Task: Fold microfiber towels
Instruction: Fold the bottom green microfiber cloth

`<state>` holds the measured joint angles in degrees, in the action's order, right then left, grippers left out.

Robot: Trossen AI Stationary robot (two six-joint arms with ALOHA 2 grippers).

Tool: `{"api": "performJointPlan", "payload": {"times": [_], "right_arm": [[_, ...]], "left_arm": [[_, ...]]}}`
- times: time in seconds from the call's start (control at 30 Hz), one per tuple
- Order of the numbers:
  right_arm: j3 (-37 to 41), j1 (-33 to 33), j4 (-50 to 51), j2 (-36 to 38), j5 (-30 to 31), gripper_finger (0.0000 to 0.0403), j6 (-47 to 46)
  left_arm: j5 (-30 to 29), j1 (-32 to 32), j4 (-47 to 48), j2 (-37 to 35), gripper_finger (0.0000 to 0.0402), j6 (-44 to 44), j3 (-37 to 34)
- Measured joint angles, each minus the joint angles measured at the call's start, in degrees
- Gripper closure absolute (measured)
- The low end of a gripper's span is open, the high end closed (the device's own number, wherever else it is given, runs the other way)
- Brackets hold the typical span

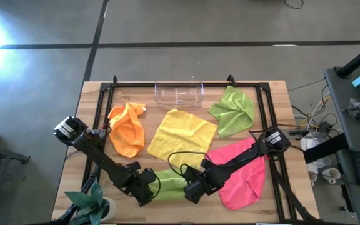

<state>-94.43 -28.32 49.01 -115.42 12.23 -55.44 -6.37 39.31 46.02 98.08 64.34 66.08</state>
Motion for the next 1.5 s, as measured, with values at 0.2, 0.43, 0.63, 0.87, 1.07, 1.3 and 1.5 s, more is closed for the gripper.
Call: {"api": "performJointPlan", "payload": {"times": [0.2, 0.43, 0.63, 0.87, 1.07, 1.3, 1.5], "right_arm": [[0.0, 0.0, 0.0, 0.0, -0.1, 0.0394, 0.7], [0.0, 0.2, 0.0, 0.0, -0.2, 0.0394, 0.7], [0.0, 0.2, 0.0, 0.0, -0.4, 0.0394, 1.3], [0.0, 0.2, 0.0, 0.1, -0.6, 0.0394, 1.4], [0.0, 0.2, 0.0, 0.1, -1.3, 0.0394, 1.4], [0.0, 0.2, 0.0, 0.1, -2.2, 0.0394, 1.6], [0.0, 0.2, -0.2, 0.1, -2.3, 0.0394, 1.5]], "left_arm": [[0.0, 0.0, 0.0, 0.0, 0.0338, 0.0, 0.0], [6.9, -0.3, -0.1, -0.1, 0.0266, -2.2, 0.0], [8.9, 4.2, -0.4, -0.5, 0.0263, -17.0, 1.3], [-1.7, 10.9, 1.4, -0.5, 0.0280, -26.0, 1.1], [-14.1, 13.7, 2.9, -0.5, 0.0296, -26.0, 1.4], [-15.1, 13.8, 2.5, 1.6, 0.0298, -33.6, 0.4], [-15.6, 13.6, 2.5, 3.9, 0.0298, -33.7, 0.3]]}}
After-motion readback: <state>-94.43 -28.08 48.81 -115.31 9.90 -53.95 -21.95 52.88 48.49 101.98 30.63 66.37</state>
